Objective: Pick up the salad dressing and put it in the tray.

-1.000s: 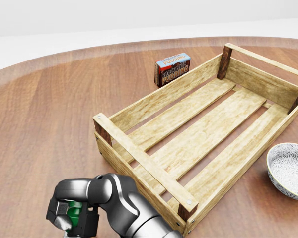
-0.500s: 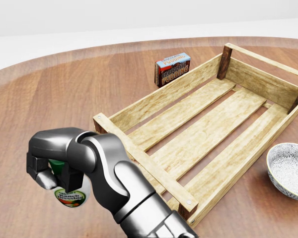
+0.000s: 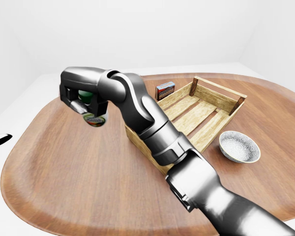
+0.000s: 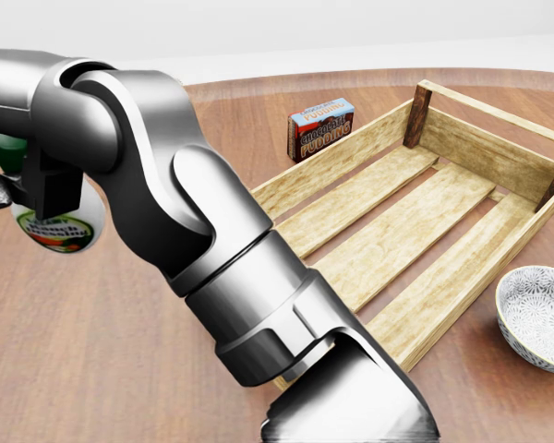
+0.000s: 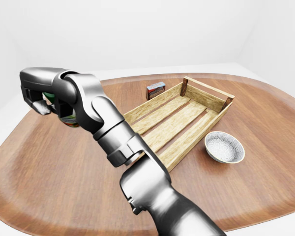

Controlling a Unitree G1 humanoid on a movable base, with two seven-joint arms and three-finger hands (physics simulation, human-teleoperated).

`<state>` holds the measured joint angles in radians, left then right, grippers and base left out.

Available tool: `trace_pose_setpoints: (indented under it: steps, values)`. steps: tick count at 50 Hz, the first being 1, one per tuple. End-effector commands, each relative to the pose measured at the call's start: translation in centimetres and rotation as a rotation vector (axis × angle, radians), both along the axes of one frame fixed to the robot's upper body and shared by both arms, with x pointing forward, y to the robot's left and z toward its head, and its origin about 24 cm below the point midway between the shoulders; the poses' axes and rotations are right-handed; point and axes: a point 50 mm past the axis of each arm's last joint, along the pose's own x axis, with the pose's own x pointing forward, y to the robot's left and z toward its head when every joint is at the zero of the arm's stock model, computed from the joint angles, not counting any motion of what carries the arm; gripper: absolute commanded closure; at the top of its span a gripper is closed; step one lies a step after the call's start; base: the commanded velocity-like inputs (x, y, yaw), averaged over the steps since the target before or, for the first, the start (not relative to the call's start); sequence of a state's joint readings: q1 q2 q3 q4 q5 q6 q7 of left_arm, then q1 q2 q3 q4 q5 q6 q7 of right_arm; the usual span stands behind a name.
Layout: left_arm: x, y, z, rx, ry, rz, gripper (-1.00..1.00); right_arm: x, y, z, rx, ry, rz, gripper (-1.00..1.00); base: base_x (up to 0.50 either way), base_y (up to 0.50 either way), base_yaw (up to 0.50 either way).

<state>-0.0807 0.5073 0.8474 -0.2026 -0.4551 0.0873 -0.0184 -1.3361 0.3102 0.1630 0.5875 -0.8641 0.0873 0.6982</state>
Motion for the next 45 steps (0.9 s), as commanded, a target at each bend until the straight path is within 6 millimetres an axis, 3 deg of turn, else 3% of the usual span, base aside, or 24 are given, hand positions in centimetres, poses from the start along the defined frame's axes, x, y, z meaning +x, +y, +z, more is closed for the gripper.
trace_pose_setpoints:
  steps: [1,6,14,30,37,45]
  values:
    - [0.0,0.0,-0.1,-0.004,0.003,-0.003,-1.0,0.6,-1.0,5.5,0.042,-0.061,-0.01,1.0,0.0,0.0,0.0]
    - [-0.1,0.0,0.0,-0.002,-0.002,-0.002,-1.0,1.9,-2.4,6.1,0.038,-0.029,-0.053,1.0,0.0,0.0,0.0]
    - [-0.1,-0.1,0.1,0.002,-0.006,-0.002,-1.0,5.0,-6.0,5.0,0.027,0.048,-0.178,1.0,0.0,0.0,0.0]
    - [0.0,-0.2,0.2,0.008,-0.005,-0.003,-1.0,7.8,-12.3,2.7,0.046,0.096,-0.344,1.0,0.0,0.0,0.0]
    - [0.1,-0.1,0.1,0.005,0.0,-0.003,-1.0,8.6,-16.0,2.2,0.059,0.085,-0.436,1.0,0.0,0.0,0.0]
    - [0.2,-0.2,0.0,0.006,0.002,-0.004,-1.0,10.1,-21.0,-0.1,0.074,0.195,-0.568,1.0,0.0,0.0,0.0]
